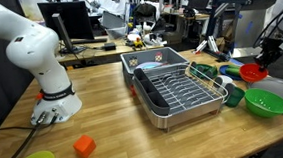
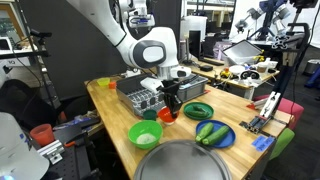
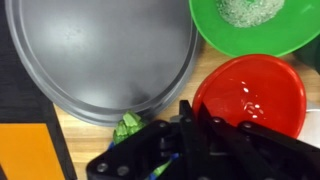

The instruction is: Pour the rice out of the orange bowl into the green bowl

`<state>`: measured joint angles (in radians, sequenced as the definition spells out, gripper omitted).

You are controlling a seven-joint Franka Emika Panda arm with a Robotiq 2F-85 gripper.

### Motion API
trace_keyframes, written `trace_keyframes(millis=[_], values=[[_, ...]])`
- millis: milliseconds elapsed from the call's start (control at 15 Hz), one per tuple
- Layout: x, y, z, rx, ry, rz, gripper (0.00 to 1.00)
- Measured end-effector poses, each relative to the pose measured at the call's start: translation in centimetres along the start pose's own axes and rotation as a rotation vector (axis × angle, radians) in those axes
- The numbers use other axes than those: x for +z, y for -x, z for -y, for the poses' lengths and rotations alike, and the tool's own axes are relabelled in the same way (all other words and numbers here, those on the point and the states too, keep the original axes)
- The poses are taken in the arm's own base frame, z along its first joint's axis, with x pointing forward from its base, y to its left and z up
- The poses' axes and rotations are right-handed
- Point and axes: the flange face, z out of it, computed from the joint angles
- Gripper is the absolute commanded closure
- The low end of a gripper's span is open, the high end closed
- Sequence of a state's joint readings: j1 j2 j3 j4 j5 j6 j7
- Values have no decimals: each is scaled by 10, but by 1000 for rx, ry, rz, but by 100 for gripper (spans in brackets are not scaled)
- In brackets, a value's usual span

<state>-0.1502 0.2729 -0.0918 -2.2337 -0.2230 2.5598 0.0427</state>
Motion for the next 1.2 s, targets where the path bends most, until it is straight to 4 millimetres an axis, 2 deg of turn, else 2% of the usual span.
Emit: trace_keyframes(millis=[267, 600, 800, 1067, 1133, 1200], values=[[21, -25, -2, 46, -87, 5, 98], [43, -54, -16, 112, -111, -5, 98], [63, -58, -17, 116, -110, 15, 98], [94, -53, -16, 117, -109, 62, 98], [98, -53, -17, 119, -109, 66, 67], [101, -53, -19, 122, -108, 69, 66]])
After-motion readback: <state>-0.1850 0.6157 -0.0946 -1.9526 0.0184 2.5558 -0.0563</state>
